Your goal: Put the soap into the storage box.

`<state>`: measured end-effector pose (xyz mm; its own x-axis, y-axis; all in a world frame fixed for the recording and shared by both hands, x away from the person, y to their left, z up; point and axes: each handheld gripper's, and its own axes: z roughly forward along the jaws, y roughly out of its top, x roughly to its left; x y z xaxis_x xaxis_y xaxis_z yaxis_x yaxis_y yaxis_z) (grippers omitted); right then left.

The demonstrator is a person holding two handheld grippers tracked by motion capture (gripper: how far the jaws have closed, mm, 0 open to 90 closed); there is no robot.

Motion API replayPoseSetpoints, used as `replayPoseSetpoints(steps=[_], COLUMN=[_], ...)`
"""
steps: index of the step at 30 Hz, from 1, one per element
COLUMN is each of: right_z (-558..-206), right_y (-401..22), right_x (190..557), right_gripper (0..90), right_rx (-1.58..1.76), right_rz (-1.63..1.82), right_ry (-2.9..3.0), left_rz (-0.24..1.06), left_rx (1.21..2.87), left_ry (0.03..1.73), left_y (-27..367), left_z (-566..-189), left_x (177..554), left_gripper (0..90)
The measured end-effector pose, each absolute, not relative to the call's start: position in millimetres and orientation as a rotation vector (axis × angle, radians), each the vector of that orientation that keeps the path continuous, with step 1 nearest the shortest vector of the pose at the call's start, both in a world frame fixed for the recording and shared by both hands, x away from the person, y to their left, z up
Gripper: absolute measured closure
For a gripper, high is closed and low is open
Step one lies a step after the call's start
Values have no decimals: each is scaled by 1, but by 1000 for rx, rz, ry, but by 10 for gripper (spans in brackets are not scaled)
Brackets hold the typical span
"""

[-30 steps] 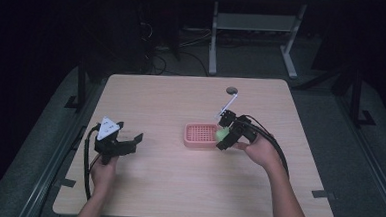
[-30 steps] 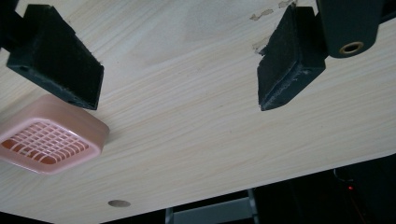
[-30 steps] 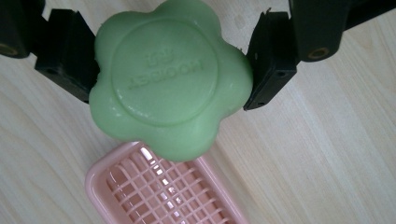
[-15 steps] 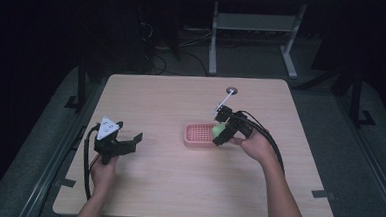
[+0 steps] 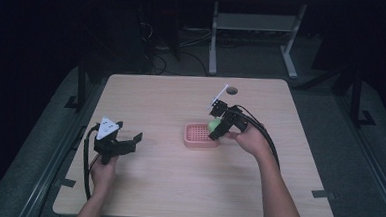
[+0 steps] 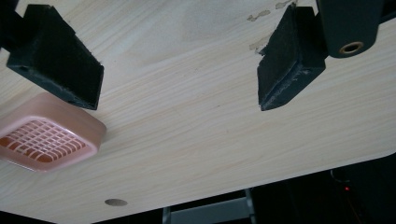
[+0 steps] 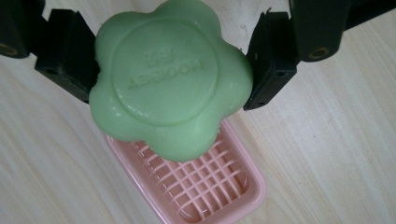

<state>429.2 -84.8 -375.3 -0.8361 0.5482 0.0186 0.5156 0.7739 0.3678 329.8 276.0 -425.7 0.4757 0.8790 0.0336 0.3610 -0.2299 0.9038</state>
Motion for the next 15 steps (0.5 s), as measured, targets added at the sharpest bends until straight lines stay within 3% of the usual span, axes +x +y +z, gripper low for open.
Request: replayPoseSetpoints(steps=[15], right_z=[-363], right_y=[-70], right_x=[443], right_gripper=[260], right_rx=[850], right_rz=[555], right_ry=[2885], left_rz=[707], left_rx=[1803], left_ry=[1049], left_y=[276], left_z=[-426], left_x=[330], left_gripper=[143])
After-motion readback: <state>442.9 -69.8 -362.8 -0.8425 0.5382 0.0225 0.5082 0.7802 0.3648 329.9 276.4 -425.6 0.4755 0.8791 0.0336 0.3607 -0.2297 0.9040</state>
